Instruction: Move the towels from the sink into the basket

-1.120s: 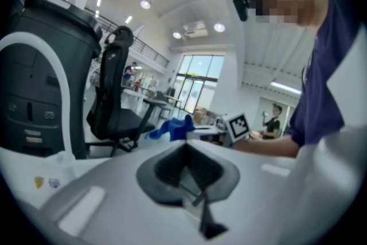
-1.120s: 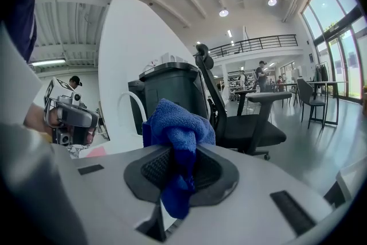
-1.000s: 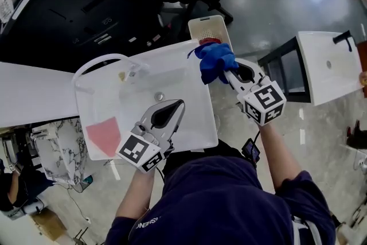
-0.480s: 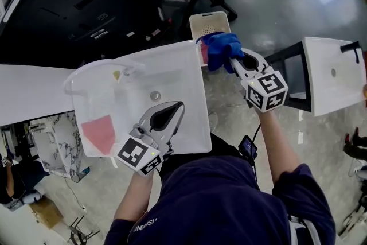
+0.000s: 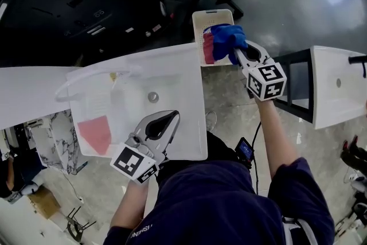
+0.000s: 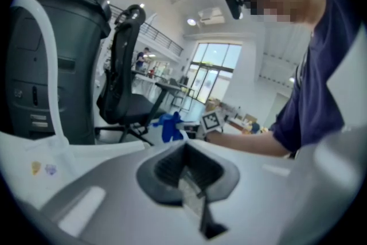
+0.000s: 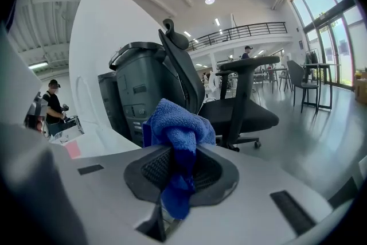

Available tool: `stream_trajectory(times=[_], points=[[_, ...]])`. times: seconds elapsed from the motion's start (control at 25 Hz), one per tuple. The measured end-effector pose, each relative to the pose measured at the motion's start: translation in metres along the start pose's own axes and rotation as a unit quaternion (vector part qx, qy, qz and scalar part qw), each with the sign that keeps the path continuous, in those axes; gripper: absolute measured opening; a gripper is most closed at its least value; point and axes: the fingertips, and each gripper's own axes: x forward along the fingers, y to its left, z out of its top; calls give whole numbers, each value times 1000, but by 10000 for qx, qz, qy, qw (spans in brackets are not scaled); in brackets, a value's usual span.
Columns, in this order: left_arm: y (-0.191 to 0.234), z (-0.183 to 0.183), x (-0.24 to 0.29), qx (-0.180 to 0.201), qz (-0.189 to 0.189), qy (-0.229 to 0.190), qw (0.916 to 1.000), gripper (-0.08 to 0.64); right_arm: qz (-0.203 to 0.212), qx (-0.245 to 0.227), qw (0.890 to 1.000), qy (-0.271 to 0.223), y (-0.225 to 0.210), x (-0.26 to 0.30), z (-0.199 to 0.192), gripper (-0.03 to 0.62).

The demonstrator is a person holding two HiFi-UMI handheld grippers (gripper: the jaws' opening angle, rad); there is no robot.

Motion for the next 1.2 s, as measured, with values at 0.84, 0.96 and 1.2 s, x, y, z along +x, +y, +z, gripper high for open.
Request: stream_trajectory(times=[0.84,0.96,1.2], points=[[38,-30,-9,-423,542,424,9967,3,-261,191,9988,361,-60,91,-39,58],[38,-34,-10,-451,574,458,9963,3,-294,221,9985,413,-65,98,-46,58],[40,-39,-13,-500,679,535,9950,3,-315,234,9979,521,-73,112,-56,58]])
